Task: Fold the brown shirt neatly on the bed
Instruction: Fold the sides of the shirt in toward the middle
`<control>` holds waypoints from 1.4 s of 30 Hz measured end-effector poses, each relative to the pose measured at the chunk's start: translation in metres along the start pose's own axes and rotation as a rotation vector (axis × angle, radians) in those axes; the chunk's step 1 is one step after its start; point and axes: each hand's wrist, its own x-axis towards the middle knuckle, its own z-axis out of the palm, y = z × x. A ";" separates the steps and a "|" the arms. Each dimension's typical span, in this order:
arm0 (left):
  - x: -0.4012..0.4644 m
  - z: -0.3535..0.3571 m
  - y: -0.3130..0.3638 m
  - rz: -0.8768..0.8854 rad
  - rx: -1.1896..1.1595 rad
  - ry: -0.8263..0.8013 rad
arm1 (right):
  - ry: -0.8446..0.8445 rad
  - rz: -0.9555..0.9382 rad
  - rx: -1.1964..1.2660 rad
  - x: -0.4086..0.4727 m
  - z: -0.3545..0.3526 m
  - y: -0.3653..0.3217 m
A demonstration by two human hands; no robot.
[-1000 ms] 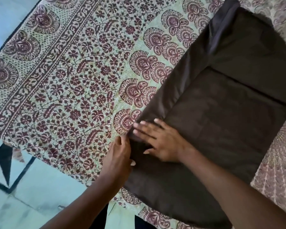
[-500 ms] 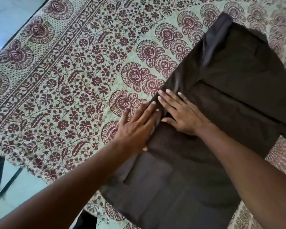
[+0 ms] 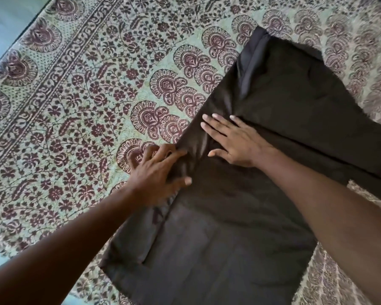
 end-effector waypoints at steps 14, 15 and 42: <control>0.060 -0.032 0.014 0.230 0.337 -0.178 | -0.003 0.162 0.086 0.019 -0.007 0.035; 0.063 -0.034 0.015 0.248 0.343 -0.179 | 0.001 0.242 0.113 0.019 -0.010 0.042; 0.224 -0.091 0.041 0.205 0.297 -0.469 | 0.556 1.038 0.827 0.118 -0.082 0.194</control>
